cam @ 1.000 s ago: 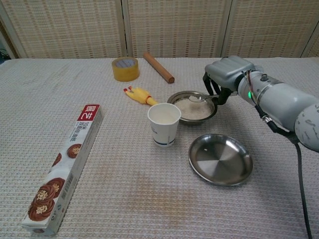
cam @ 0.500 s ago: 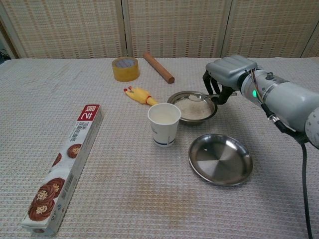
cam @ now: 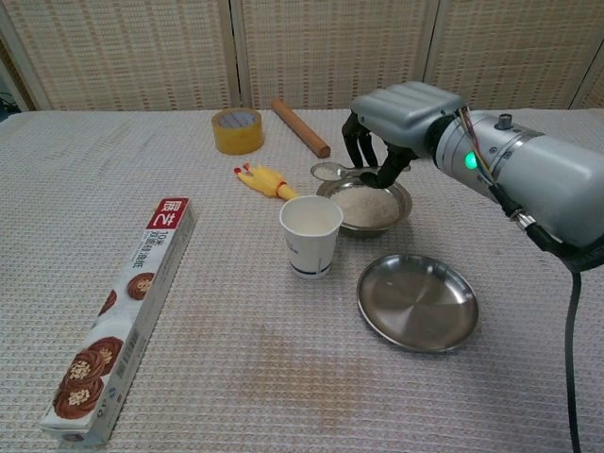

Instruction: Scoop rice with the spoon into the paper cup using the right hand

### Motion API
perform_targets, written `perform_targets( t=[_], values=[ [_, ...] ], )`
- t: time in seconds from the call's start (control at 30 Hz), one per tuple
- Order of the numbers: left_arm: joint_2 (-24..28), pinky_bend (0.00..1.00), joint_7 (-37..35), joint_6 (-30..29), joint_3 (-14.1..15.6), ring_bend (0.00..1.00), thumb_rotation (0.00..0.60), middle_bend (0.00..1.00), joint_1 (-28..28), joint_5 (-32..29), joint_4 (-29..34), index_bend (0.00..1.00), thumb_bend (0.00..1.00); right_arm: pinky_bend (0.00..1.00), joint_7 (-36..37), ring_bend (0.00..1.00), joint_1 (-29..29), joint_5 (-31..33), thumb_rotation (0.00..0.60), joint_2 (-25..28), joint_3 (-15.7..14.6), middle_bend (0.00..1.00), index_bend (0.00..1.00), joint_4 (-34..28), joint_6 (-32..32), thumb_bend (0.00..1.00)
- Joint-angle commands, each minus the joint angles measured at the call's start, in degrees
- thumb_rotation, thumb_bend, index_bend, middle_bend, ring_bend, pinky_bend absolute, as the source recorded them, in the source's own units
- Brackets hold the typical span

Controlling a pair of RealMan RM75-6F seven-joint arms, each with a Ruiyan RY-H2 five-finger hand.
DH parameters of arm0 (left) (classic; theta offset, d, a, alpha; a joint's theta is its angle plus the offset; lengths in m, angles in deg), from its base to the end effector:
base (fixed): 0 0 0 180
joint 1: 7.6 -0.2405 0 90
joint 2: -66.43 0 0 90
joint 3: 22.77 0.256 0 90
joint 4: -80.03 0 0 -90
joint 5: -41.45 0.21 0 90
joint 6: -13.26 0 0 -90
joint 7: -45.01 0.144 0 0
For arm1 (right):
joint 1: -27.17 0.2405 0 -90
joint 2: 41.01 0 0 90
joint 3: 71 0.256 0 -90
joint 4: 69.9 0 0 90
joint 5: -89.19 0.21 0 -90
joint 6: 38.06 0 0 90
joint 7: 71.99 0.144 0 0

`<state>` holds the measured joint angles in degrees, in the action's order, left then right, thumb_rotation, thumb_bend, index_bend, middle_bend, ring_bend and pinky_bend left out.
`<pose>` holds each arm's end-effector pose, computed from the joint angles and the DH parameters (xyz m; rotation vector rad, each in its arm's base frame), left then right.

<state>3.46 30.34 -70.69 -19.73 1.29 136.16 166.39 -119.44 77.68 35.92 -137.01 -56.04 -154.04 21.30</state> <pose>-0.3119 0.1809 0.1507 -1.5749 -1.0104 -1.0274 -0.0822 -0.3620 -0.0351 1.8822 -0.6098 0.7997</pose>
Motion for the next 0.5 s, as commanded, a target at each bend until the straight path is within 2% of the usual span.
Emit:
perform_targets(
  t=[0.03,0.3,0.5],
  values=[
    [0.1,0.13,-0.1,-0.2,0.0,0.0,0.6,0.0,-0.1,0.0,0.0,0.0,0.41,0.11,-2.3,0.18,0.8,-0.7,0.6,0.1,-1.4,0.55,0.81,-1.4,0.9,0.34],
    [0.3,0.13,-0.5,-0.7,0.1,0.0,0.6,0.0,-0.3,0.3,0.0,0.0,0.41,0.11,-10.1,0.18,2.7,-0.9,0.6,-1.1,-4.3,0.55,0.81,-1.8,2.6,0.34],
    [0.4,0.13,-0.6,-1.0,0.0,0.0,0.6,0.0,-0.4,0.3,-0.1,0.0,0.41,0.11,-18.9,0.18,4.7,-7.4,0.6,-2.4,-8.6,0.55,0.82,0.5,5.3,0.34]
  ],
)
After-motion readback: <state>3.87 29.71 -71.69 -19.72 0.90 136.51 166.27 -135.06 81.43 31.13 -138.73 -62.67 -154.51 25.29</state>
